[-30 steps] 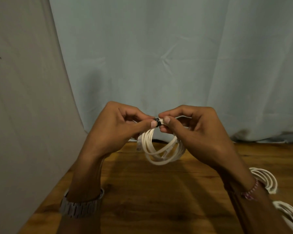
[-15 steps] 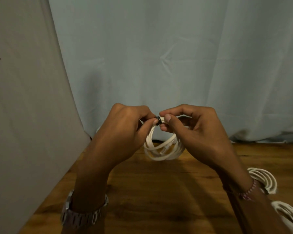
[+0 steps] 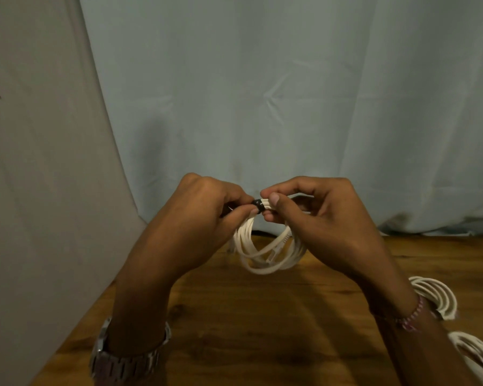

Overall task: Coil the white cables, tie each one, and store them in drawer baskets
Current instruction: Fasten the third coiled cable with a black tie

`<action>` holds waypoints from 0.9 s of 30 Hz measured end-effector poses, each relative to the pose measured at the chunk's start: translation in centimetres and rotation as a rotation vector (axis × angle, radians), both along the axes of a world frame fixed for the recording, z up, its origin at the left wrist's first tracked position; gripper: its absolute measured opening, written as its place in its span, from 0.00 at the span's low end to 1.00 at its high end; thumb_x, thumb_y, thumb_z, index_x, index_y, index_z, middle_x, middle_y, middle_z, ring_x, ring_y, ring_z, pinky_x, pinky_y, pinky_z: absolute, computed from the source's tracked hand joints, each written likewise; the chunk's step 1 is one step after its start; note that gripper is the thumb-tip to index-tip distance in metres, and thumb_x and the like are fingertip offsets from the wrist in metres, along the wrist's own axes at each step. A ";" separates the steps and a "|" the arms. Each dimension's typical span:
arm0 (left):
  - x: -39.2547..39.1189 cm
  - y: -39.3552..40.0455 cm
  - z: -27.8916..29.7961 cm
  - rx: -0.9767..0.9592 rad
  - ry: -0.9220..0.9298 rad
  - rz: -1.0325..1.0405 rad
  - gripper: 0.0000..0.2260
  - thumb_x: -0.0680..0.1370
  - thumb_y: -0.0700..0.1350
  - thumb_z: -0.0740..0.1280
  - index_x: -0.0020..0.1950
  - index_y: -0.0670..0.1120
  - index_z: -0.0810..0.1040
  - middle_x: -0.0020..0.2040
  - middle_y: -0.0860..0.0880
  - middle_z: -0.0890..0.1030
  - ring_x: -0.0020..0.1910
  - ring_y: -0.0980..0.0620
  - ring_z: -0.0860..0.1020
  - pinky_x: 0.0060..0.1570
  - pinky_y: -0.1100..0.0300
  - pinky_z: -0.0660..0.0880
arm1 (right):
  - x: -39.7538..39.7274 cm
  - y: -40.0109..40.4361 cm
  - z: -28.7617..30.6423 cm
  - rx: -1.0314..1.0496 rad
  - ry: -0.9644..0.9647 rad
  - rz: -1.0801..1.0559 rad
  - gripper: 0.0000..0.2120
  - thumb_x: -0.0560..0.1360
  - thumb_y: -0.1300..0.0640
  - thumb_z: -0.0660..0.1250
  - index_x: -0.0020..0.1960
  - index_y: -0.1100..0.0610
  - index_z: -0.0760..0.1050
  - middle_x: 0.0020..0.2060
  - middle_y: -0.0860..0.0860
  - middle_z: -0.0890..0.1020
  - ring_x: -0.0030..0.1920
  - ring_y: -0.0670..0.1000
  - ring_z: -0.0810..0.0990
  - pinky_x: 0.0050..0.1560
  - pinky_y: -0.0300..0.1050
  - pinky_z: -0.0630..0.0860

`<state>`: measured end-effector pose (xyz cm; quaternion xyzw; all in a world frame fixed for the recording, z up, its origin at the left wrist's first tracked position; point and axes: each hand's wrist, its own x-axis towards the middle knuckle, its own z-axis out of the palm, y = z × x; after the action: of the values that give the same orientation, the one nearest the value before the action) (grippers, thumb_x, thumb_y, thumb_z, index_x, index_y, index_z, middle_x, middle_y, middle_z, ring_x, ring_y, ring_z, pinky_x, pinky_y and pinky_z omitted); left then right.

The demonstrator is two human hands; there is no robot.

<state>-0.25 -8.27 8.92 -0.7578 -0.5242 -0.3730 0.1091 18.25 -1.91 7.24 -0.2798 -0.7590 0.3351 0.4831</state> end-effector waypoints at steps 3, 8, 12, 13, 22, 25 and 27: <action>0.3 0.2 0.0 0.051 0.015 -0.023 0.09 0.77 0.49 0.69 0.47 0.46 0.87 0.34 0.53 0.84 0.30 0.55 0.81 0.33 0.51 0.79 | 0.0 0.0 0.1 0.010 -0.001 0.000 0.06 0.79 0.60 0.69 0.52 0.53 0.85 0.44 0.45 0.88 0.44 0.42 0.87 0.48 0.42 0.84; 0.4 0.5 0.0 0.101 0.038 -0.021 0.11 0.77 0.49 0.67 0.44 0.45 0.87 0.32 0.53 0.84 0.28 0.55 0.81 0.30 0.53 0.78 | 0.1 -0.1 0.2 0.039 -0.001 -0.016 0.06 0.79 0.60 0.69 0.52 0.54 0.85 0.43 0.46 0.88 0.44 0.42 0.87 0.49 0.43 0.84; 0.3 0.4 0.0 0.107 0.037 -0.010 0.11 0.77 0.51 0.67 0.45 0.47 0.86 0.33 0.55 0.84 0.29 0.58 0.80 0.30 0.57 0.78 | 0.1 -0.2 0.1 0.047 -0.008 -0.026 0.06 0.79 0.59 0.70 0.53 0.53 0.84 0.43 0.46 0.88 0.44 0.42 0.87 0.48 0.48 0.85; 0.2 0.3 0.0 0.103 0.025 -0.005 0.11 0.78 0.51 0.68 0.45 0.47 0.87 0.33 0.55 0.84 0.29 0.59 0.80 0.30 0.58 0.78 | 0.1 -0.2 0.1 0.043 -0.011 -0.025 0.05 0.78 0.59 0.71 0.52 0.52 0.84 0.42 0.47 0.88 0.44 0.43 0.87 0.48 0.49 0.85; 0.2 0.6 -0.2 -0.002 -0.122 -0.032 0.04 0.77 0.47 0.73 0.47 0.50 0.87 0.37 0.57 0.85 0.36 0.61 0.82 0.36 0.59 0.80 | 0.8 -0.1 0.5 -0.163 0.000 0.117 0.05 0.76 0.58 0.73 0.50 0.58 0.82 0.38 0.54 0.88 0.41 0.51 0.88 0.50 0.51 0.85; 0.6 0.9 -0.4 -0.058 -0.191 -0.057 0.04 0.76 0.48 0.74 0.48 0.49 0.87 0.39 0.56 0.86 0.38 0.59 0.83 0.40 0.53 0.82 | 1.1 0.2 0.3 -0.107 -0.073 0.068 0.03 0.77 0.54 0.72 0.49 0.53 0.83 0.36 0.54 0.87 0.39 0.52 0.88 0.45 0.49 0.84; 0.8 0.9 -0.5 -0.137 -0.286 -0.067 0.08 0.74 0.51 0.74 0.50 0.49 0.87 0.40 0.56 0.86 0.39 0.58 0.84 0.40 0.53 0.82 | 1.1 0.5 0.1 -0.051 -0.106 0.000 0.04 0.78 0.52 0.71 0.47 0.51 0.83 0.30 0.49 0.85 0.31 0.46 0.85 0.35 0.39 0.79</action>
<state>0.57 -7.40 8.44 -0.7197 -0.5332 -0.4437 -0.0309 19.31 -1.42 7.38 -0.3094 -0.7748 0.3390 0.4348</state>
